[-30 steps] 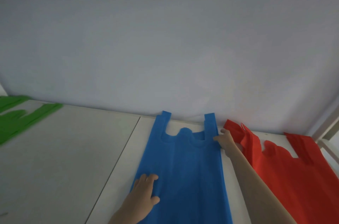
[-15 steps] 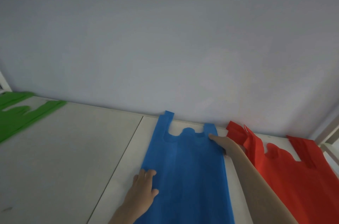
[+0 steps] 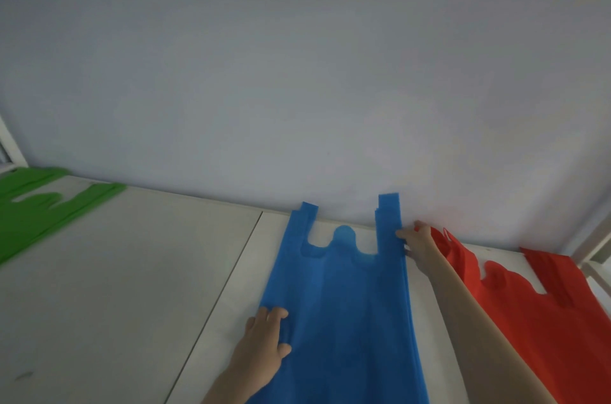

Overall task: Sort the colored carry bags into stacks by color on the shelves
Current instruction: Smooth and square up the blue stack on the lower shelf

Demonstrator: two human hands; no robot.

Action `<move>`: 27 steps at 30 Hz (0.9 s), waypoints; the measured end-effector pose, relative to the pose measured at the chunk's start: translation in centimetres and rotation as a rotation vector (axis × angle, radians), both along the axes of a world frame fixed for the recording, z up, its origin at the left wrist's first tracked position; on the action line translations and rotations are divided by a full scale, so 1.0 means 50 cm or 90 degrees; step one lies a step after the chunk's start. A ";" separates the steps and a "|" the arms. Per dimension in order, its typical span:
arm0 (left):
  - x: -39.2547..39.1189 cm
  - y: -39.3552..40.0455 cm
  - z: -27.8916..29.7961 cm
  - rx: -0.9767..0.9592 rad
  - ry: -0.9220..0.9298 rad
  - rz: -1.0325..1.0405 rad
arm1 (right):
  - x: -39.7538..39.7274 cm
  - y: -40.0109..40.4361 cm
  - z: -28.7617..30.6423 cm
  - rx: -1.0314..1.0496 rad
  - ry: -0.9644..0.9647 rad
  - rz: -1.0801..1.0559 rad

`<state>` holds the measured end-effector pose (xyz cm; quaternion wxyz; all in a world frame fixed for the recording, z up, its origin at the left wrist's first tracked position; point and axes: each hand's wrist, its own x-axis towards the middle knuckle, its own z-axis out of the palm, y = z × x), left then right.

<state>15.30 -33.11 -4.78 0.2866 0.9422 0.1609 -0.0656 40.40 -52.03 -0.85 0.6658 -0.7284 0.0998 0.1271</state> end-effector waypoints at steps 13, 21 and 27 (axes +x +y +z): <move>0.034 0.030 0.022 0.004 0.040 0.188 | -0.096 -0.045 -0.031 -0.416 0.188 0.191; 0.048 0.033 0.014 0.049 -0.017 0.217 | -0.132 -0.023 -0.051 -0.577 0.015 0.140; 0.073 0.043 0.007 0.069 -0.018 0.223 | -0.134 -0.029 -0.062 -0.584 0.022 0.119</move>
